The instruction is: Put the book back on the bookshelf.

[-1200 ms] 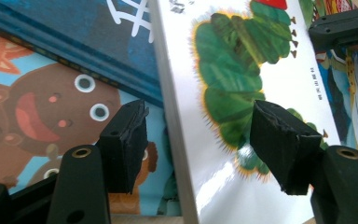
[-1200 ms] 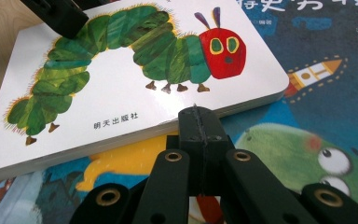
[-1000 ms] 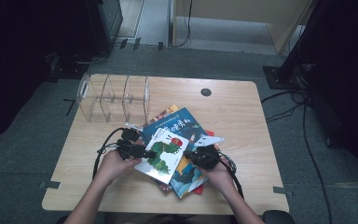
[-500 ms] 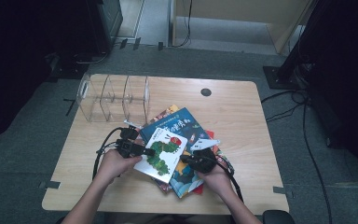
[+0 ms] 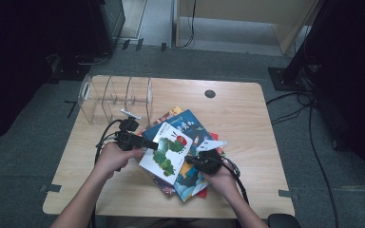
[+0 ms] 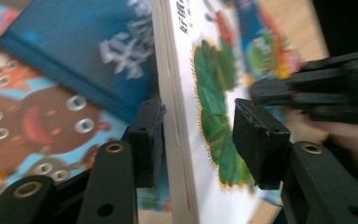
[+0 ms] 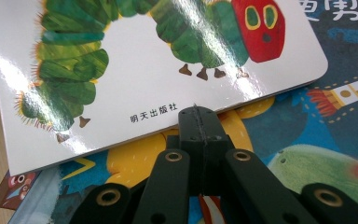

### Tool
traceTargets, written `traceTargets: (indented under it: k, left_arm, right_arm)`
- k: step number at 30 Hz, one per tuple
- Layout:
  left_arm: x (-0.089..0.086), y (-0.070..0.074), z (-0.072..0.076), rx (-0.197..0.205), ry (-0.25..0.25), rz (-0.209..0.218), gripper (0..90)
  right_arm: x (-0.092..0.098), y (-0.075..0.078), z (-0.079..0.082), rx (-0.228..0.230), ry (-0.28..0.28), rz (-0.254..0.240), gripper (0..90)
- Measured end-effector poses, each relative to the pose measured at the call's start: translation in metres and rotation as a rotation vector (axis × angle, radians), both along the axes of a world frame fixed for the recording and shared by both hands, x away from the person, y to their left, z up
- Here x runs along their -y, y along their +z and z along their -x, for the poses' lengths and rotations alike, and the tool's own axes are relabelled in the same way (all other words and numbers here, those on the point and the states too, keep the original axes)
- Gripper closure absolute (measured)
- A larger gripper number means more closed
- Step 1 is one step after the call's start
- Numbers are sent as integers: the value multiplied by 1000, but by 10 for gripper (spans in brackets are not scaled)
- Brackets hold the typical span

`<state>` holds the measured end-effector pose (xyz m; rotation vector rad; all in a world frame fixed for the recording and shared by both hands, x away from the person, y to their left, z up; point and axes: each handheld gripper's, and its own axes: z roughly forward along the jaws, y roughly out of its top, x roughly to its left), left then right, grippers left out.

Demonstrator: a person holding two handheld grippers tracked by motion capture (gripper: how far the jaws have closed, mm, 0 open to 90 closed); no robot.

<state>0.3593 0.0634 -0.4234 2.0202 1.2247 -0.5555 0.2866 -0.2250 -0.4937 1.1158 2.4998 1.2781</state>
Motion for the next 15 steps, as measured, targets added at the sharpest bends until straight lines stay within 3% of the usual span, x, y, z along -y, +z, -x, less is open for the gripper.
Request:
traceTargets:
  k: [1,2,3,5,7,12,15]
  left_arm:
    - [6,1,0,-37,-43,45,623]
    - [13,5,0,-44,-76,35,627]
    - [20,9,2,-8,-88,0,621]
    - [30,15,0,17,-94,-38,629]
    - [36,16,-7,4,-95,-55,651]
    - [53,10,-21,-14,-120,-169,714]
    - [56,8,-29,-48,-133,-172,736]
  right_arm:
    - [0,-1,-1,1,-1,-7,900]
    - [-1,-1,-1,2,0,-13,900]
    - [-2,-2,-1,6,8,-17,900]
    - [-4,-2,0,17,9,-10,900]
    - [-3,-2,0,17,12,-12,896]
    - [-3,-1,0,24,19,-5,870]
    - [-3,-1,0,33,20,4,858]
